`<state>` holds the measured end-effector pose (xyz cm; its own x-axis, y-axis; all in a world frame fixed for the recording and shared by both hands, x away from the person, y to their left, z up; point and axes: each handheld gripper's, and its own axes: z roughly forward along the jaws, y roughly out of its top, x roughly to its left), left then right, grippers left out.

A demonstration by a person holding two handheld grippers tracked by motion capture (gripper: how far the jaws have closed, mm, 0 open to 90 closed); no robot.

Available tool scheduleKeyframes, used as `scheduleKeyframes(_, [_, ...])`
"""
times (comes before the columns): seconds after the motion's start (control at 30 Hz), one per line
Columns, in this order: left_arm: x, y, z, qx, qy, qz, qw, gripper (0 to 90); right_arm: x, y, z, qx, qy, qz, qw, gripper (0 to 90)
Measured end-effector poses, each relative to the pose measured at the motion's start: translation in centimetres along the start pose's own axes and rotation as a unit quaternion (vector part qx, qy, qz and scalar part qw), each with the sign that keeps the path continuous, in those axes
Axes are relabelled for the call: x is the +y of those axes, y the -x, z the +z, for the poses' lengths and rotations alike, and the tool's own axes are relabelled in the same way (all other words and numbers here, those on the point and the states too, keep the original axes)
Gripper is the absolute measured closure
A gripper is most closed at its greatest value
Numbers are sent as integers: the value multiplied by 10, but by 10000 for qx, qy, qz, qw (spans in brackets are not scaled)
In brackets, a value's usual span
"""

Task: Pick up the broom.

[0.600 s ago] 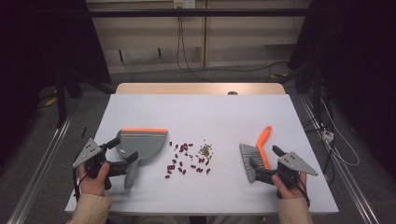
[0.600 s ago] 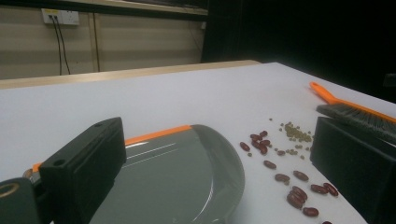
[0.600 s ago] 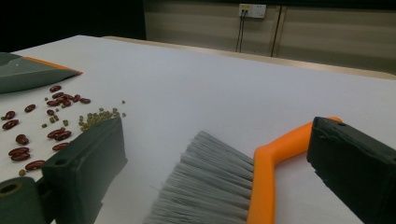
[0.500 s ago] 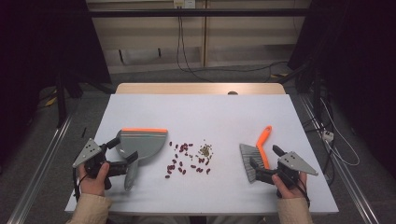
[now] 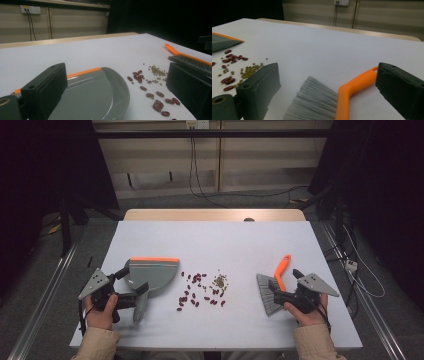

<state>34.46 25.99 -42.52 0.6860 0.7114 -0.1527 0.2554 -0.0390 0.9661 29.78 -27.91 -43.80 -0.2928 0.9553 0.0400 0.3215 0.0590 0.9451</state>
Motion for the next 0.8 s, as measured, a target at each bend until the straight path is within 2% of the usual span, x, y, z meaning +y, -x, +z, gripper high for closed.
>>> scheduleKeyframes(0.07, [0, 0, 0, 4, -12, 5, 10000, 35, 2, 2, 3, -84, -65, 83, 9999, 44])
scheduleKeyframes(0.1, [0, 0, 0, 2, -14, 12, 10000, 35, 4, 6, 10, -272, -203, 156, 9993, 31])
scheduleKeyframes(0.17, [0, 0, 0, 2, -14, 10, 10000, 34, 5, 8, 12, -293, -262, 189, 9990, 43])
scheduleKeyframes(0.2, [0, 0, 0, 1, -21, 21, 10000, 35, 6, 11, 15, -274, -294, 282, 9988, 57])
scheduleKeyframes(0.27, [0, 0, 1, -6, -41, 40, 10000, 35, 8, 18, 19, -375, -402, 379, 9978, 65])
scheduleKeyframes(0.33, [0, 0, 1, -6, -42, 53, 10000, 35, 10, 24, 23, -395, -460, 496, 9969, 127])
scheduleKeyframes(0.47, [0, 1, 1, 4, -49, 35, 10000, 35, 10, 30, 32, -424, -643, 559, 9955, 154])
scheduleKeyframes(0.6, [0, 1, 2, -3, -57, 38, 10000, 35, 7, 31, 44, -475, -1014, 558, 9921, 164])
scheduleKeyframes(0.63, [0, 1, 2, -4, -60, 43, 10000, 35, 6, 31, 45, -464, -1083, 605, 9912, 220])
scheduleKeyframes(0.67, [0, 1, 2, -4, -60, 43, 10000, 36, 6, 31, 45, -464, -1083, 605, 9912, 220])
scheduleKeyframes(0.7, [0, 1, 2, -7, -60, 41, 10000, 36, 6, 30, 47, -360, -1140, 641, 9907, 293])
scheduleKeyframes(0.8, [-1, 0, 2, -3, -78, 44, 10000, 36, 6, 31, 49, -409, -1193, 687, 9896, 334])
